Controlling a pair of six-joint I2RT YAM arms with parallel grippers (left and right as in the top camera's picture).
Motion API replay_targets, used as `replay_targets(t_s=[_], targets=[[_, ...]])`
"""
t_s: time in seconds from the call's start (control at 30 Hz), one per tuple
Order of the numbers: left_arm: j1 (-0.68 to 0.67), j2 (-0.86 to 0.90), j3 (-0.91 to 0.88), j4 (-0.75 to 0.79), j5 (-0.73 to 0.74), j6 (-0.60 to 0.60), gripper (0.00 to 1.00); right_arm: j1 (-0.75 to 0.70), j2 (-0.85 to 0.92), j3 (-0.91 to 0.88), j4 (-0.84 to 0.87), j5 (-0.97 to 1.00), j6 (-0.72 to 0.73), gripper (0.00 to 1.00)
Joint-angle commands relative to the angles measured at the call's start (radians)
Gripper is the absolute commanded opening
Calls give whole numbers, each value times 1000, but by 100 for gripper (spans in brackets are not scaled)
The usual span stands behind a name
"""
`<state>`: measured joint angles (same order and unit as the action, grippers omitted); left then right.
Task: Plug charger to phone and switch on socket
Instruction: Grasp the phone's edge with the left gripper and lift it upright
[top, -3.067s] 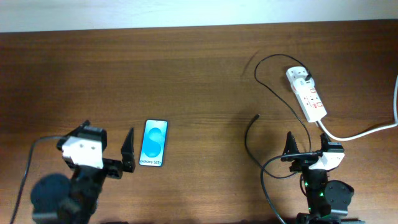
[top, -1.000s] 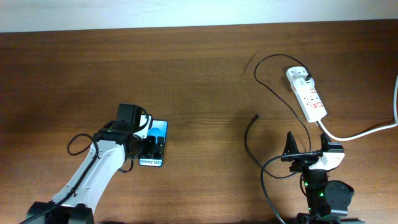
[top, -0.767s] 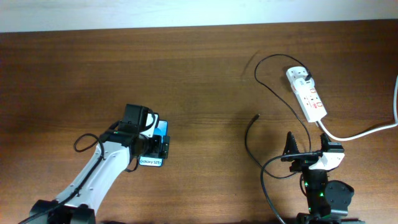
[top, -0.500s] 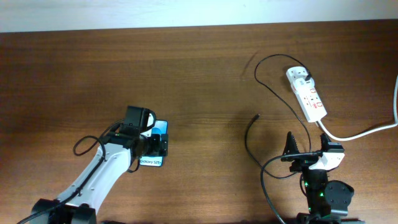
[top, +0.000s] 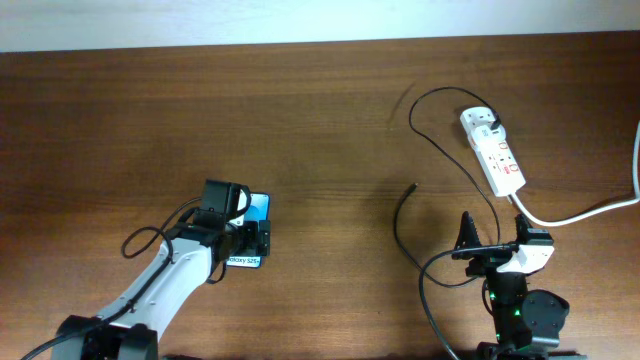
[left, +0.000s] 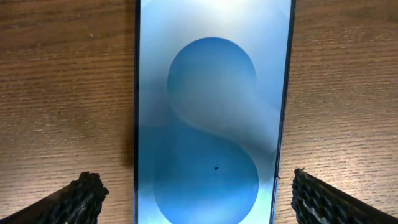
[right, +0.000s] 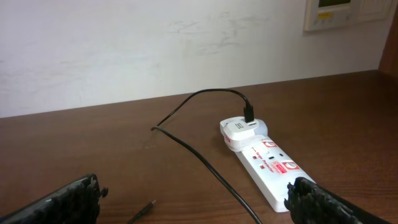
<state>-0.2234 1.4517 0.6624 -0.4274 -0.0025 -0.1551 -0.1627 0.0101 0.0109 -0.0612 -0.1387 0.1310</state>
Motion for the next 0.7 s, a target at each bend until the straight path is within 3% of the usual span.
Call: replay_targets(t_s=[0.0, 0.37, 0.4, 0.47, 0.5, 0.67], targets=[[-4, 39, -14, 23, 34, -8, 99, 6, -6, -5, -7, 5, -4, 98], [-27, 107, -14, 41, 13, -8, 99, 6, -6, -5, -7, 5, -4, 98], [-27, 107, -14, 38, 13, -8, 98, 6, -6, -5, -7, 5, -4, 98], [-27, 107, -14, 34, 13, -9, 83, 6, -6, -5, -7, 5, -4, 98], [-27, 107, -14, 34, 13, -8, 70, 6, -6, -5, -7, 5, -4, 98], [-27, 106, -7, 32, 13, -8, 65, 6, -6, -5, -7, 5, -4, 98]])
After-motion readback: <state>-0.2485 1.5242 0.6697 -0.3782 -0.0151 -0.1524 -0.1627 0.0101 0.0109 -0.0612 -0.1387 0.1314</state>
